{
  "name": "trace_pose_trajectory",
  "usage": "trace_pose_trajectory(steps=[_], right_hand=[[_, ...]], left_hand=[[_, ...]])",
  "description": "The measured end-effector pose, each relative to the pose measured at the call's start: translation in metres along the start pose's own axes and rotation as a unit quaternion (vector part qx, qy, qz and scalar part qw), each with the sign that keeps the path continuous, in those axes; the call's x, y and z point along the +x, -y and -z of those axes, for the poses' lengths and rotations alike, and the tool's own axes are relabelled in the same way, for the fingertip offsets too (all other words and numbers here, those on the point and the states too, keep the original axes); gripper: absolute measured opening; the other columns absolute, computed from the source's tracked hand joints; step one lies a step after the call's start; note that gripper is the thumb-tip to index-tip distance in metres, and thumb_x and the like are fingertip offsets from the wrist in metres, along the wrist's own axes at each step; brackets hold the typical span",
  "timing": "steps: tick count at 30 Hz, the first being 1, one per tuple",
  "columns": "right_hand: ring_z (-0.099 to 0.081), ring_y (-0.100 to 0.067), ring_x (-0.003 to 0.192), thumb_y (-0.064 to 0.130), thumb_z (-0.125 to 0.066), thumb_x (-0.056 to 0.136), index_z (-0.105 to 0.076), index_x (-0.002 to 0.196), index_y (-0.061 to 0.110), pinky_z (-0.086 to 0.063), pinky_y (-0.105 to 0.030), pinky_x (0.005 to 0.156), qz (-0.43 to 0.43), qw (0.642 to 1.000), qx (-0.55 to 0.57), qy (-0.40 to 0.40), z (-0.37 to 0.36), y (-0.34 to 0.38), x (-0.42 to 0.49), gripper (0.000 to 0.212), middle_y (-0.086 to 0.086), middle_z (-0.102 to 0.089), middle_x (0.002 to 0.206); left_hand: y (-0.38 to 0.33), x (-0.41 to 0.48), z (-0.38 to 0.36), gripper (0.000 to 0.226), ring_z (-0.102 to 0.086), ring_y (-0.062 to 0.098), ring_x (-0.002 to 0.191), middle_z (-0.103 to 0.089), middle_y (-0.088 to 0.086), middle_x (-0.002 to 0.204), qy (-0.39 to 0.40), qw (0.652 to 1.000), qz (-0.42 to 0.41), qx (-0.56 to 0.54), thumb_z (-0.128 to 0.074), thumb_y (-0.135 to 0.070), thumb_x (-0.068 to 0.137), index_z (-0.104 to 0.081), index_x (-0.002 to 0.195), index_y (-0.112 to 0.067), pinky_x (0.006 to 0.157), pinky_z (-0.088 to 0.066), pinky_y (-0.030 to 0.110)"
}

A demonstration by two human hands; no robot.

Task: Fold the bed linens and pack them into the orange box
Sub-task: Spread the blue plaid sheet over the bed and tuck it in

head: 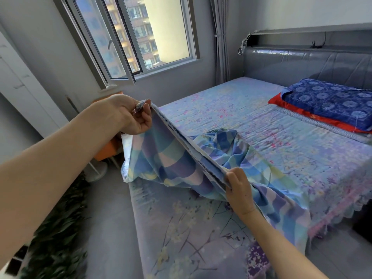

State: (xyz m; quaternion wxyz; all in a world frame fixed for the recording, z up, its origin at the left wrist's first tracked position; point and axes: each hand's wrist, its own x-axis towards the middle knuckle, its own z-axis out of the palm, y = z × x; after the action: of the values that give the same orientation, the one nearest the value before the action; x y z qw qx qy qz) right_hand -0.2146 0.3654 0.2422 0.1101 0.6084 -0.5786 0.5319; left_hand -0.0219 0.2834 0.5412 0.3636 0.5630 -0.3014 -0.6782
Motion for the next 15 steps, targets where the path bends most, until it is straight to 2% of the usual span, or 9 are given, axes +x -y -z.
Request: trace_pose_trajectory(steps=[2, 4, 8, 11, 12, 15], right_hand=[[-0.032, -0.016, 0.067, 0.012, -0.035, 0.098, -0.036, 0.08, 0.015, -0.03, -0.023, 0.056, 0.059, 0.998, -0.019, 0.0, -0.003, 0.004, -0.002, 0.019, 0.001, -0.035, 0.083], [-0.039, -0.015, 0.069, 0.024, -0.029, 0.103, -0.042, 0.089, 0.014, -0.037, -0.022, 0.055, 0.093, 0.996, -0.018, -0.003, -0.001, 0.007, -0.002, 0.022, 0.0, -0.04, 0.088], [-0.054, -0.023, 0.068, 0.025, -0.029, 0.104, -0.048, 0.1, 0.009, -0.048, -0.028, 0.056, 0.134, 0.991, -0.023, 0.001, 0.008, 0.009, 0.004, 0.024, -0.005, -0.045, 0.095], [-0.048, -0.023, 0.057, 0.021, -0.031, 0.1, -0.046, 0.093, 0.011, -0.041, -0.027, 0.049, 0.155, 0.985, -0.06, 0.047, 0.022, 0.006, 0.024, 0.02, -0.009, -0.05, 0.082], [-0.044, -0.018, 0.056, 0.021, -0.032, 0.095, -0.045, 0.09, 0.013, -0.036, -0.026, 0.051, 0.156, 0.982, -0.091, 0.06, 0.028, 0.002, 0.035, 0.016, -0.006, -0.05, 0.078], [-0.035, -0.004, 0.064, 0.038, -0.027, 0.084, -0.05, 0.087, 0.016, -0.028, -0.018, 0.059, 0.079, 0.984, -0.155, 0.036, 0.035, -0.02, 0.067, 0.032, 0.013, -0.041, 0.077]], left_hand=[[-0.005, -0.006, 0.001, 0.052, -0.045, 0.006, 0.031, -0.05, -0.003, 0.041, -0.004, 1.0, -0.008, -0.003, -0.038, -0.008, 0.096, -0.055, 0.047, -0.006, 0.037, -0.03, 0.008], [-0.011, -0.011, 0.004, 0.052, -0.045, 0.006, 0.031, -0.049, -0.003, 0.041, -0.007, 1.0, -0.012, -0.008, -0.037, -0.008, 0.096, -0.055, 0.047, -0.006, 0.036, -0.03, 0.009], [-0.019, -0.019, 0.011, 0.053, -0.044, 0.006, 0.029, -0.047, -0.002, 0.039, -0.003, 1.0, -0.021, -0.019, -0.036, -0.006, 0.096, -0.056, 0.047, -0.006, 0.036, -0.031, 0.009], [-0.02, -0.022, 0.013, 0.047, -0.043, 0.007, 0.028, -0.047, -0.002, 0.04, -0.003, 1.0, -0.022, -0.022, -0.035, -0.006, 0.096, -0.056, 0.054, -0.008, 0.037, -0.031, 0.009], [-0.02, -0.023, 0.013, 0.047, -0.043, 0.007, 0.028, -0.047, -0.002, 0.04, 0.0, 1.0, -0.021, -0.021, -0.035, -0.006, 0.096, -0.056, 0.054, -0.008, 0.037, -0.031, 0.009], [-0.018, -0.025, 0.013, 0.055, -0.043, 0.006, 0.028, -0.048, -0.003, 0.039, 0.018, 0.999, -0.024, -0.016, -0.036, -0.006, 0.096, -0.055, 0.045, -0.005, 0.036, -0.03, 0.011]])
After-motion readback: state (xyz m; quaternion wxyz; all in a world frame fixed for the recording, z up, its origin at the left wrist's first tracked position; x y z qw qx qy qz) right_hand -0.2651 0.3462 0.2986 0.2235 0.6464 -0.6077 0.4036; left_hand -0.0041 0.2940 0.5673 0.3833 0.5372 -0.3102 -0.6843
